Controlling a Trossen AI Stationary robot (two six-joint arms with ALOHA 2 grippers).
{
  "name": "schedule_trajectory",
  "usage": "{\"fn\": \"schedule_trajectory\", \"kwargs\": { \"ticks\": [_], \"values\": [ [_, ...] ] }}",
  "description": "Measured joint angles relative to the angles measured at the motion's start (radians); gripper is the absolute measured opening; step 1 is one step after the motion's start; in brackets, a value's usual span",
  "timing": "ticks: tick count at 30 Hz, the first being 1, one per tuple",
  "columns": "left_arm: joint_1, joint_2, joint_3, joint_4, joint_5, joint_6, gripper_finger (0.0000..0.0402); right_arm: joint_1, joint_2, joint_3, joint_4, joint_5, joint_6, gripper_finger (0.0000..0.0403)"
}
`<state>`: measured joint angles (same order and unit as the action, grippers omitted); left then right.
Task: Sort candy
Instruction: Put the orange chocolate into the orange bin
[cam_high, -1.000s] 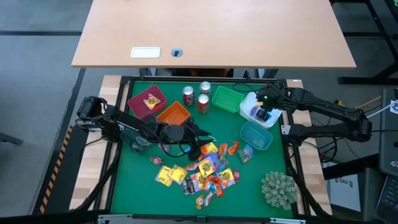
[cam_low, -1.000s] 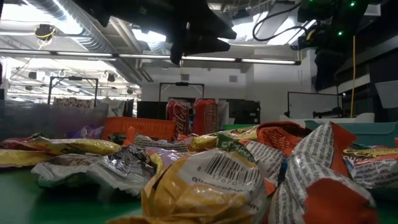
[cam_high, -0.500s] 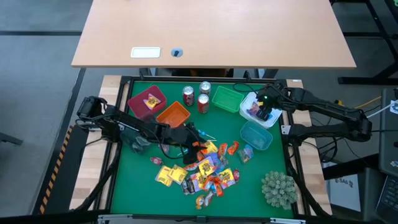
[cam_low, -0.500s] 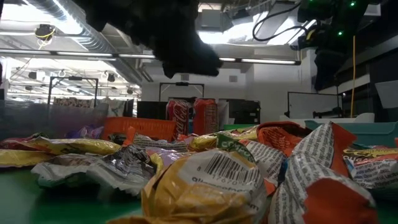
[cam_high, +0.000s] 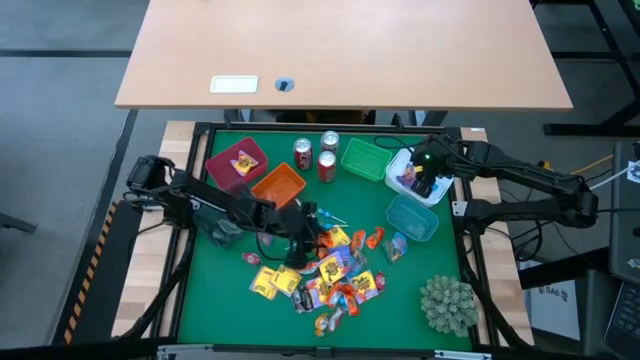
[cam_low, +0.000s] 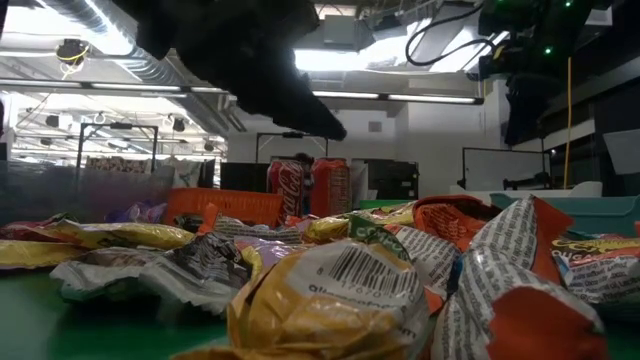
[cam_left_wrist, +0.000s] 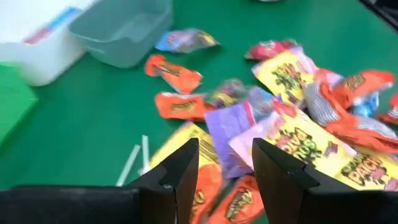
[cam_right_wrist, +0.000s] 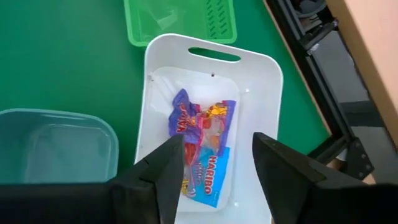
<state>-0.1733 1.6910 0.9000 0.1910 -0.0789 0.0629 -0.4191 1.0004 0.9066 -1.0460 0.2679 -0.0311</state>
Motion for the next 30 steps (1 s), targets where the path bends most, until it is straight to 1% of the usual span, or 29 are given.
{"fn": "schedule_trajectory", "kwargs": {
  "ticks": [7, 12, 30],
  "values": [
    [0.0, 0.095, 0.0, 0.002, 0.021, 0.003, 0.014, 0.0, 0.0, 0.0, 0.005, -0.018, 0.0, 0.0188],
    [0.001, 0.137, 0.0, -0.021, 0.023, 0.002, 0.014, 0.0, 0.0, 0.0, 0.005, -0.019, 0.0, 0.0188],
    [-0.001, 0.139, 0.003, -0.168, 0.054, 0.002, 0.0137, 0.0, 0.0, 0.0, 0.005, -0.021, 0.0, 0.0188]
  ]
}}
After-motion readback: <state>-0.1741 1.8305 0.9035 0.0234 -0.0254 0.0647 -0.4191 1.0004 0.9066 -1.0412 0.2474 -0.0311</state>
